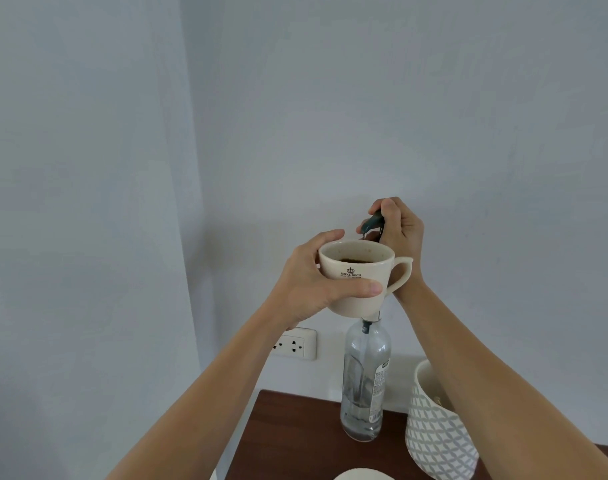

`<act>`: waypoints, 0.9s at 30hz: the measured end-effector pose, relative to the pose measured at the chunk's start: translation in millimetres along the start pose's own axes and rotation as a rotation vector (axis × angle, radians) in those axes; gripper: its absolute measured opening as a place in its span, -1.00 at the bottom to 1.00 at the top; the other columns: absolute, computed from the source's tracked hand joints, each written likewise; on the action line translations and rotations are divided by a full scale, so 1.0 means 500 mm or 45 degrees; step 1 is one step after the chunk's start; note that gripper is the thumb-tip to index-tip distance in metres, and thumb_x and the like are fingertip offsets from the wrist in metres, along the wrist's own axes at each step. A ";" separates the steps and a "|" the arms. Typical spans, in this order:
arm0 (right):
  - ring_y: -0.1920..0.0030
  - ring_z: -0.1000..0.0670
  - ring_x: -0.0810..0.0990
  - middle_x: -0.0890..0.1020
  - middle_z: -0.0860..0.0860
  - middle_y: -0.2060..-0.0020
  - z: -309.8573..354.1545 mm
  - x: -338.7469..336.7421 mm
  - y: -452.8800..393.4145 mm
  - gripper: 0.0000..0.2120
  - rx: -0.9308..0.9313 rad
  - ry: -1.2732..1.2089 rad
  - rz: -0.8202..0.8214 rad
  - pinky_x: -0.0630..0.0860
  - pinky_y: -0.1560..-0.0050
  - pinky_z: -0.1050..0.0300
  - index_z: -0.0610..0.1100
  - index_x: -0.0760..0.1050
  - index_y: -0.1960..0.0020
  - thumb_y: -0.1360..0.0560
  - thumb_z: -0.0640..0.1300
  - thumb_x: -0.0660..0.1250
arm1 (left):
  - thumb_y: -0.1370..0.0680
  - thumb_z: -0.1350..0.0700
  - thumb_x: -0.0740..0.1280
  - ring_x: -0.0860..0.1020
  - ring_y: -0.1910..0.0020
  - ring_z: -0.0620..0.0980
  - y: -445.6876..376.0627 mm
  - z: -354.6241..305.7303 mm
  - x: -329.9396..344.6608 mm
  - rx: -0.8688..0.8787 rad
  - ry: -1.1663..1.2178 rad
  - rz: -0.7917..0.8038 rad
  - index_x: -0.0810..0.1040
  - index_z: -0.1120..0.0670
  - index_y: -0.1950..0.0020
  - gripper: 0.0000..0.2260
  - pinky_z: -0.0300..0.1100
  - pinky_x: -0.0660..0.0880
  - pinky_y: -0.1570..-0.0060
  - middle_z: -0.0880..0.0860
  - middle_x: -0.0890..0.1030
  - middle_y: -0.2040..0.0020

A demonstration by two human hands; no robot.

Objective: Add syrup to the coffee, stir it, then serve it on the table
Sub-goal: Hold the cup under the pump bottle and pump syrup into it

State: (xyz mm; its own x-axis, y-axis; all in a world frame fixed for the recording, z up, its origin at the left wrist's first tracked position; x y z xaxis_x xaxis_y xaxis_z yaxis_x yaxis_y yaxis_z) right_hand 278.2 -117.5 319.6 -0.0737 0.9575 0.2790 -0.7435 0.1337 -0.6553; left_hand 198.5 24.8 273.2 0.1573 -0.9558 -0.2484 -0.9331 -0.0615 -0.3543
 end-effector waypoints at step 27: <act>0.48 -0.07 0.46 0.50 -0.50 0.28 -0.003 -0.002 0.004 -0.73 0.003 0.043 0.005 0.40 0.49 0.23 -0.31 0.47 0.22 -0.59 -0.25 0.13 | -0.16 0.05 0.65 0.63 -0.11 -0.15 -0.001 0.010 0.001 -0.005 0.016 0.008 0.43 -0.05 -0.49 -0.09 -0.31 0.56 -0.02 -0.06 0.65 -0.20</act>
State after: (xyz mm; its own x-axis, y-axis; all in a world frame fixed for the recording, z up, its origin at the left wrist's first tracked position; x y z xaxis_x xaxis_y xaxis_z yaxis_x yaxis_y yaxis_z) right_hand 278.0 -117.9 317.0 -0.0545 0.9660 0.2526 -0.7447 0.1292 -0.6547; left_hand 200.7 25.8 268.6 0.1477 -0.9597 -0.2391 -0.9353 -0.0569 -0.3493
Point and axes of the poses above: each hand's wrist, its own y-axis away from the middle knuckle, its own x-axis out of the palm, z = x × y, the point moved 10 cm from there along -y, towards the middle knuckle
